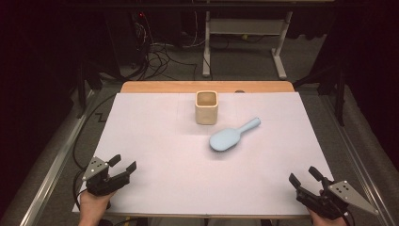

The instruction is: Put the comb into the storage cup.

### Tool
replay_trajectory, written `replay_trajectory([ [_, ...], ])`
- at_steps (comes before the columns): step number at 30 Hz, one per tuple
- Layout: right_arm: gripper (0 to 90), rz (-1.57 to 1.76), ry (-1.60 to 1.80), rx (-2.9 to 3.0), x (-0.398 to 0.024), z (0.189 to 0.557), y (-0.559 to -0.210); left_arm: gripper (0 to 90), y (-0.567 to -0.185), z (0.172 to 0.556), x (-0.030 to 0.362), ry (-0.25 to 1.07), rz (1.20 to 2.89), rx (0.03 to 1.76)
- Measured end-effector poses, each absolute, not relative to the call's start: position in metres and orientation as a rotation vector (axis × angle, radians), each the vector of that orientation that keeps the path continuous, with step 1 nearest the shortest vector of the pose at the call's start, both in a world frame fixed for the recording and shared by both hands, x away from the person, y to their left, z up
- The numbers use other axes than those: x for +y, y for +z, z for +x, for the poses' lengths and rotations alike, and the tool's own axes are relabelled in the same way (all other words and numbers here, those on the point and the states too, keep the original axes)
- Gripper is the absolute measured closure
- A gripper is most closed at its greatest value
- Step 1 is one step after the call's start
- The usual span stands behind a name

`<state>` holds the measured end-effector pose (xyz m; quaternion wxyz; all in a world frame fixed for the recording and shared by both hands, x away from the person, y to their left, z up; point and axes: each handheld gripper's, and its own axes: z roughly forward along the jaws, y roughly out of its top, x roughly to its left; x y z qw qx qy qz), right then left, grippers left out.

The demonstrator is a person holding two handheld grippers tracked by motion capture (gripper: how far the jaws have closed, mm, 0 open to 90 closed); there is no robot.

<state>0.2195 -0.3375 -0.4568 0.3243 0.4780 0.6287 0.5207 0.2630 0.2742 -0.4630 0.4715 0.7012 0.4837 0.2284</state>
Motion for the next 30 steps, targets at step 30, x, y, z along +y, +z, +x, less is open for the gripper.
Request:
replay_trajectory([
  [30, 24.9, 1.211, 1.413, 1.659, -0.3287, 0.2287, -0.4499, 30.9, -0.4634, 0.2627, 0.2728, 0.562, 1.722, 1.182],
])
